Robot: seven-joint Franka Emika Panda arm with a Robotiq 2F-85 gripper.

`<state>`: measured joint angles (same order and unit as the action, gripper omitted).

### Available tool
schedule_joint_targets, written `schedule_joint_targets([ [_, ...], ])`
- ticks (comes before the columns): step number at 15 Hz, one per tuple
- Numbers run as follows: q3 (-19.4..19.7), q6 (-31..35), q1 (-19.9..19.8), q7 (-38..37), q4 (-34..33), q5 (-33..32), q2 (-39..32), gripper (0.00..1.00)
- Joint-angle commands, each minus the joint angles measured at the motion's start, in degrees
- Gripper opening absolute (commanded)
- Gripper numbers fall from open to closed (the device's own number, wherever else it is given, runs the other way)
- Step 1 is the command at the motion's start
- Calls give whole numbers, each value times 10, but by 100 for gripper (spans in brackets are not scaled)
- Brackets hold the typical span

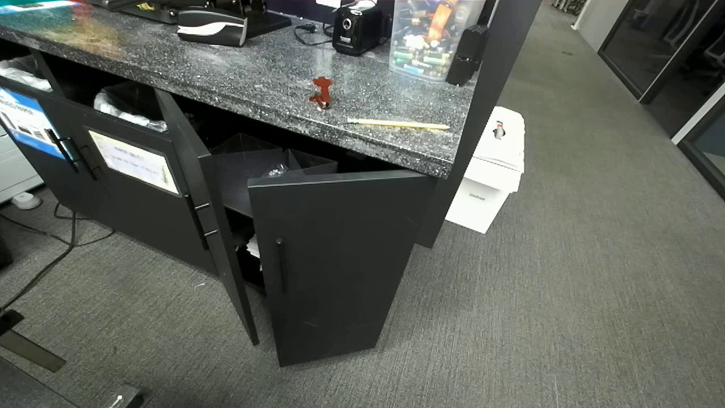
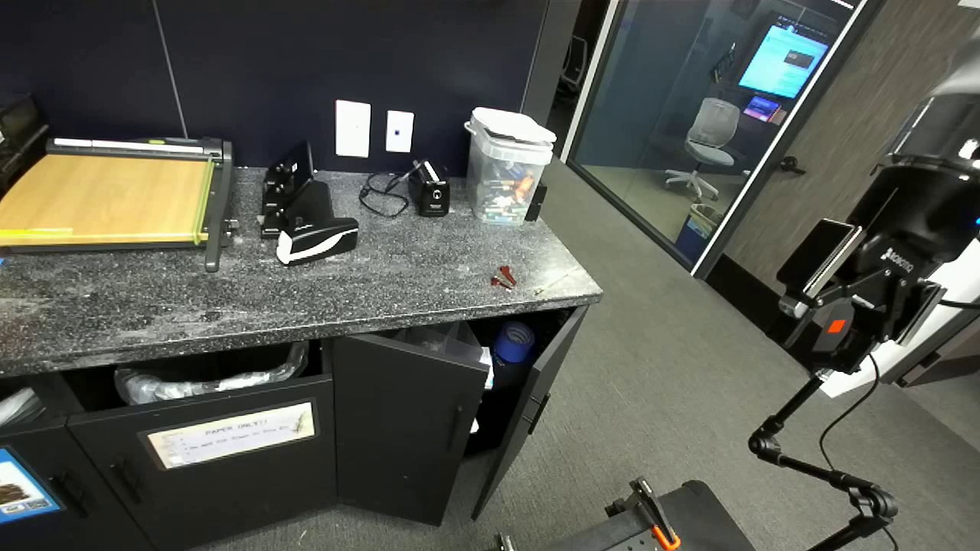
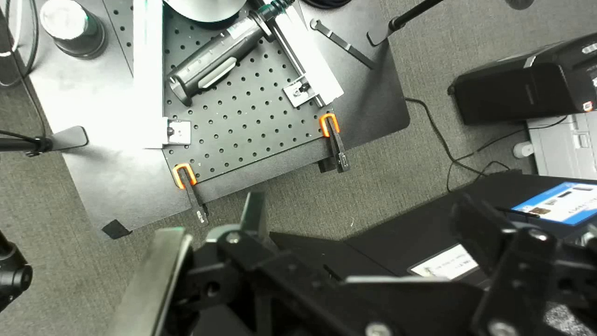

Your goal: Close the bottom left cabinet door

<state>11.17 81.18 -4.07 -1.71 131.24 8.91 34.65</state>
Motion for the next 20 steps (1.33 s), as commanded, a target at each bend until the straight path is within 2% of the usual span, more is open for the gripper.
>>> schedule_joint_targets([
  [1, -13, -3, -18, 8, -2, 6, -3, 100],
  [13, -13, -3, -18, 8, -2, 6, -3, 100],
  [17, -53, 53, -12, -24, 23, 5, -29, 100],
  [20, -98, 142, -2, -65, 62, 3, -64, 100],
])
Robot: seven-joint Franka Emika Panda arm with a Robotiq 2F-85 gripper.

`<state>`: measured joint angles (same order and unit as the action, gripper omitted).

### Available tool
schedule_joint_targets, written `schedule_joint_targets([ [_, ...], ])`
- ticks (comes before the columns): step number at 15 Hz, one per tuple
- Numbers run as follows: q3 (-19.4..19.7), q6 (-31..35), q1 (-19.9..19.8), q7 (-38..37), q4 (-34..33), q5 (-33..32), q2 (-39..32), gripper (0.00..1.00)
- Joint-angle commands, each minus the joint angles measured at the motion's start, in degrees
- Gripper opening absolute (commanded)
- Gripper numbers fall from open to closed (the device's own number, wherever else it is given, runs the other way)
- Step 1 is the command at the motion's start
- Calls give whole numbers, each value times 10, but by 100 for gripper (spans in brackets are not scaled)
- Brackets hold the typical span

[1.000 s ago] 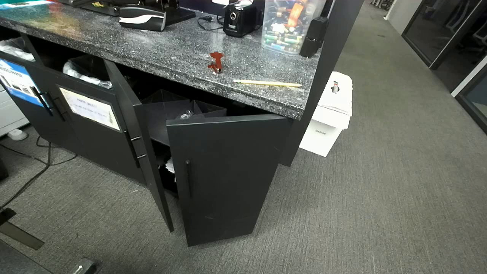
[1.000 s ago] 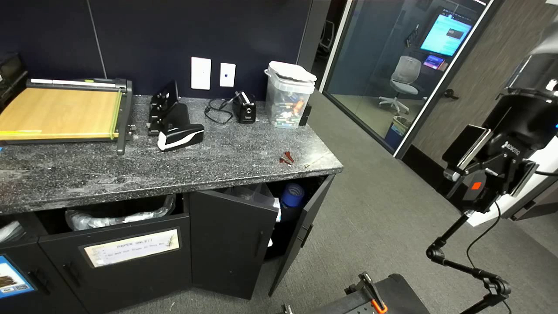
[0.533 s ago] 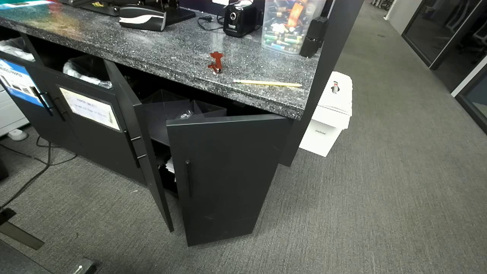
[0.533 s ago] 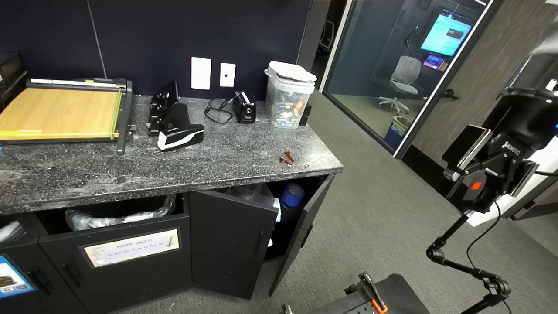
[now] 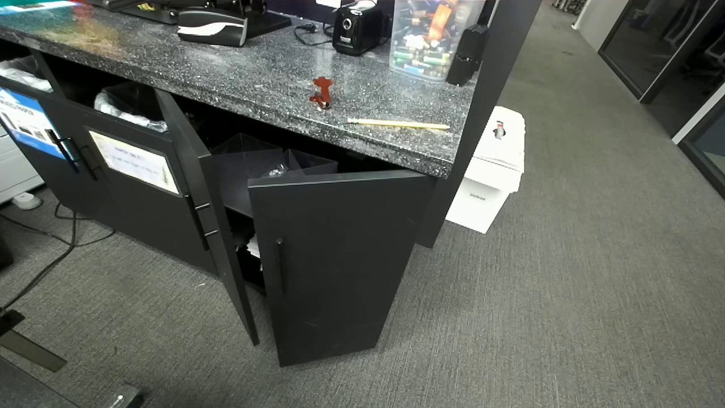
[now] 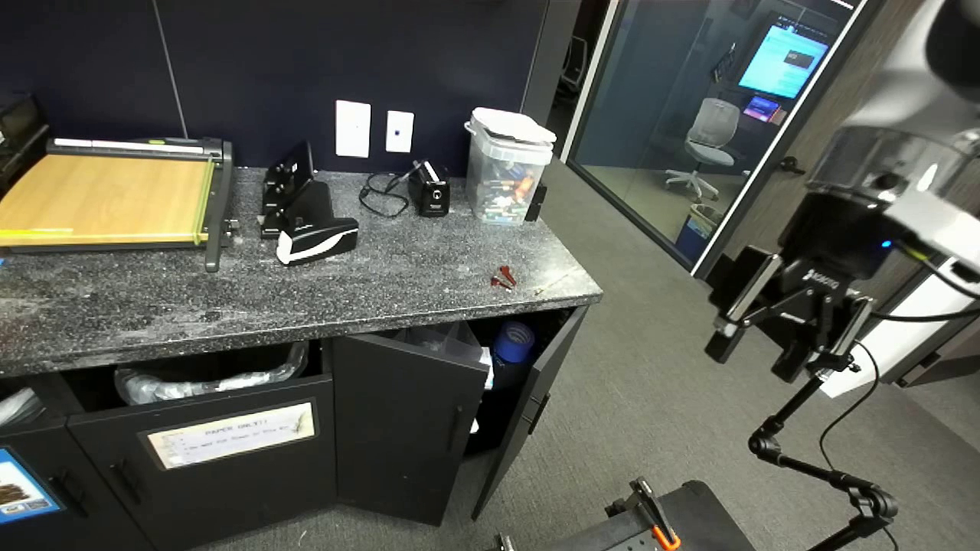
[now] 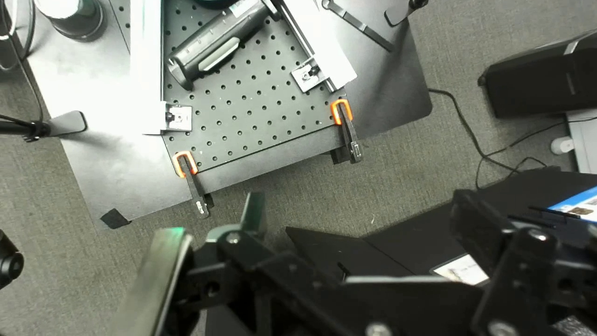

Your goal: Close the bottom left cabinet door

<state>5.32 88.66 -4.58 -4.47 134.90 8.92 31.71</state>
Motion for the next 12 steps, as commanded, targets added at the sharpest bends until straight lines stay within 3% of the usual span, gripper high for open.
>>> schedule_joint_targets([
  [1, -53, 103, 6, -52, 37, 2, -50, 100],
  [6, -102, 299, 23, -127, 60, -11, -156, 100],
  [12, -120, 494, 36, -215, 53, -71, -313, 100],
])
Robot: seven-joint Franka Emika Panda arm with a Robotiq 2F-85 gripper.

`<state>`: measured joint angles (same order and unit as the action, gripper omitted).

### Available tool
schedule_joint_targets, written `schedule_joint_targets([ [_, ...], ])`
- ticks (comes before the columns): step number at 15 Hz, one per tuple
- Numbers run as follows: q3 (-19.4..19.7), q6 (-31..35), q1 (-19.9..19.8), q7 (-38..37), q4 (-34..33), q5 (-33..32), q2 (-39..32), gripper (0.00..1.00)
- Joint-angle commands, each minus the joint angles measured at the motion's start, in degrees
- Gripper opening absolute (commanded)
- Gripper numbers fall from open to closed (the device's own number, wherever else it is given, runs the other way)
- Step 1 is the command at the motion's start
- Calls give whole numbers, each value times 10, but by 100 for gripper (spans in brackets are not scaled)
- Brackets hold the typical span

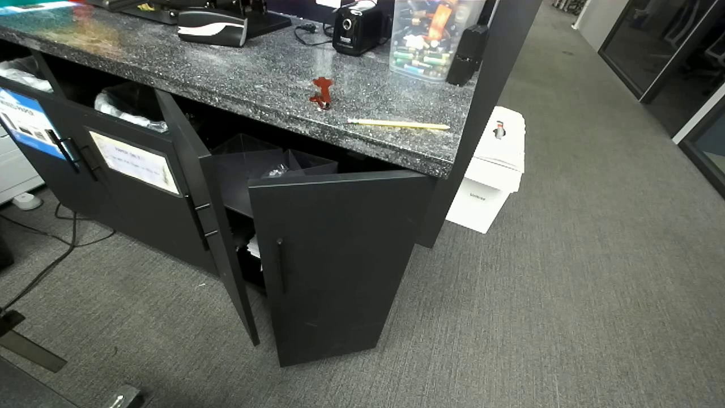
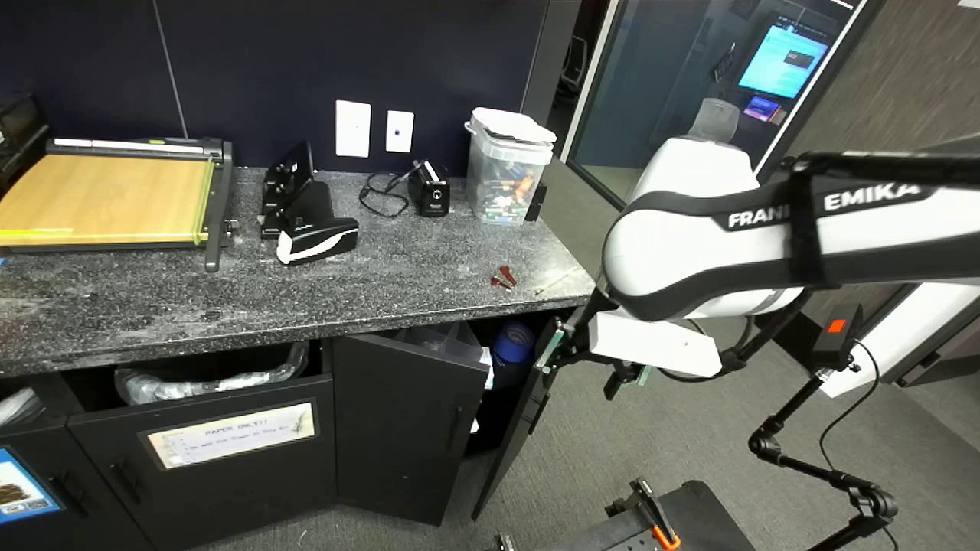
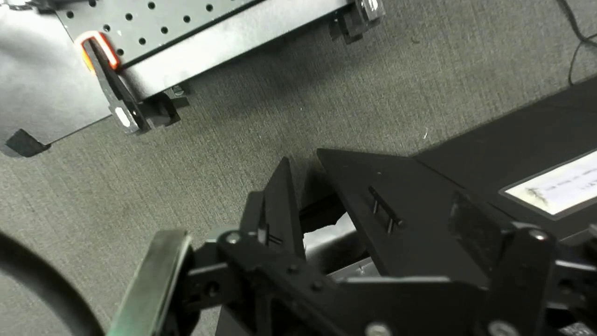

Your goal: Close the bottom left cabinet door

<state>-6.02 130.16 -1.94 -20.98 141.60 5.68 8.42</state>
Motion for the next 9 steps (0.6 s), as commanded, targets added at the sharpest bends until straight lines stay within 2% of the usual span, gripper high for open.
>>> schedule_joint_targets([
  [1, -6, 116, 15, -68, -22, -56, -117, 100],
  [3, 5, 189, 31, -106, -40, -89, -185, 100],
  [5, 32, 258, 59, -162, -64, -147, -258, 100],
  [7, 86, 313, 112, -220, -100, -205, -330, 100],
  [9, 141, 347, 171, -254, -148, -223, -398, 100],
])
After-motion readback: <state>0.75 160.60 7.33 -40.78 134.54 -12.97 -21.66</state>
